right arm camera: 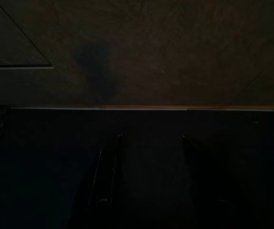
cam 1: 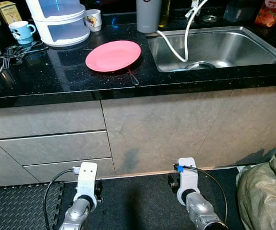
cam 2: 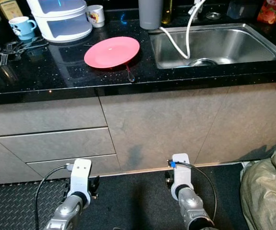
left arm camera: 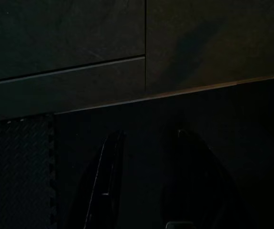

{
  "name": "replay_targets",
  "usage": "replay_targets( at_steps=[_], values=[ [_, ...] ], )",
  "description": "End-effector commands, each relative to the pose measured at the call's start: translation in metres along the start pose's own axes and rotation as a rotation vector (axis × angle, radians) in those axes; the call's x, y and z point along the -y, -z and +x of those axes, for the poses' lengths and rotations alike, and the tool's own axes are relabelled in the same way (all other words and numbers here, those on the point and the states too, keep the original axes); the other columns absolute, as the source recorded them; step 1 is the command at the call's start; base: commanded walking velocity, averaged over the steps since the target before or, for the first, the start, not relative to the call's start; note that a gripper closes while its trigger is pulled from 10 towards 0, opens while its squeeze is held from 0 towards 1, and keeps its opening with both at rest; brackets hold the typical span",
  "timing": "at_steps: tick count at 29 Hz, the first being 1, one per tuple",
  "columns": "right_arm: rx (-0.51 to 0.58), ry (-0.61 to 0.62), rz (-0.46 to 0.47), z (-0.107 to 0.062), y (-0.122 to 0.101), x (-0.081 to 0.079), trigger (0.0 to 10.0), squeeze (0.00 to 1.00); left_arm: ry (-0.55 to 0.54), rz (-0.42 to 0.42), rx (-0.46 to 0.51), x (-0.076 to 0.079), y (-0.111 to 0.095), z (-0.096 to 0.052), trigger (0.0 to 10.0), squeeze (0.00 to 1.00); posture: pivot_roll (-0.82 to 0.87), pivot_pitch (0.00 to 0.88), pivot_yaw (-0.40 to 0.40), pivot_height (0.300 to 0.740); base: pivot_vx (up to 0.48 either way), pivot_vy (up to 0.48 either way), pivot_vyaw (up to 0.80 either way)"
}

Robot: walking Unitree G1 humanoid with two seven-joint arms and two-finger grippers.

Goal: Kitchen organization

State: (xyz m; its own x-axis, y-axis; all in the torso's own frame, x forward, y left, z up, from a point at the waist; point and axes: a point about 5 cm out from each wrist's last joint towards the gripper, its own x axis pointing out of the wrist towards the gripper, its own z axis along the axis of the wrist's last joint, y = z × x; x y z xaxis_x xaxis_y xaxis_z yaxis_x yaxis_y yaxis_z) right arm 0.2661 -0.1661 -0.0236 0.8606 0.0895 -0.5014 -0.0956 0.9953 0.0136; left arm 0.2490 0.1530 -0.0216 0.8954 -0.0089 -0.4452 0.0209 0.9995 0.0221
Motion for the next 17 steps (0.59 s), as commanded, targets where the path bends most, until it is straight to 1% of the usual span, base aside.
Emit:
replay_targets(
  at_steps=[1,5,8,13,17],
  values=[
    [-0.026,-0.001,0.013,-0.0015,0.0065,-0.0023,10.0,0.00,0.001,0.002,-0.014,-0.0017,0.0018,-0.0005,10.0,0.00,0.00,0.090,0.021,0.740,0.000,0.000,0.00],
    [-0.024,-0.001,0.015,-0.0011,0.0059,-0.0029,10.0,0.00,-0.006,-0.005,-0.017,-0.0020,0.0008,0.0004,10.0,0.00,0.00,0.088,0.024,0.740,0.000,0.000,0.00],
    [-0.022,-0.001,0.017,-0.0009,0.0054,-0.0030,10.0,0.00,-0.022,-0.024,-0.027,-0.0042,0.0003,0.0017,10.0,0.00,0.00,0.085,0.027,0.740,0.000,-0.370,0.00],
    [-0.019,0.001,0.019,-0.0008,0.0049,-0.0027,10.0,0.00,-0.023,-0.021,-0.028,-0.0049,-0.0009,0.0027,10.0,0.00,0.00,0.088,0.029,0.740,0.000,-0.480,0.00],
    [-0.019,0.007,0.021,-0.0014,0.0055,-0.0012,10.0,0.00,-0.027,-0.034,-0.026,-0.0041,-0.0021,0.0035,10.0,0.00,0.00,0.091,0.028,0.740,0.000,0.000,0.00]
  ],
)
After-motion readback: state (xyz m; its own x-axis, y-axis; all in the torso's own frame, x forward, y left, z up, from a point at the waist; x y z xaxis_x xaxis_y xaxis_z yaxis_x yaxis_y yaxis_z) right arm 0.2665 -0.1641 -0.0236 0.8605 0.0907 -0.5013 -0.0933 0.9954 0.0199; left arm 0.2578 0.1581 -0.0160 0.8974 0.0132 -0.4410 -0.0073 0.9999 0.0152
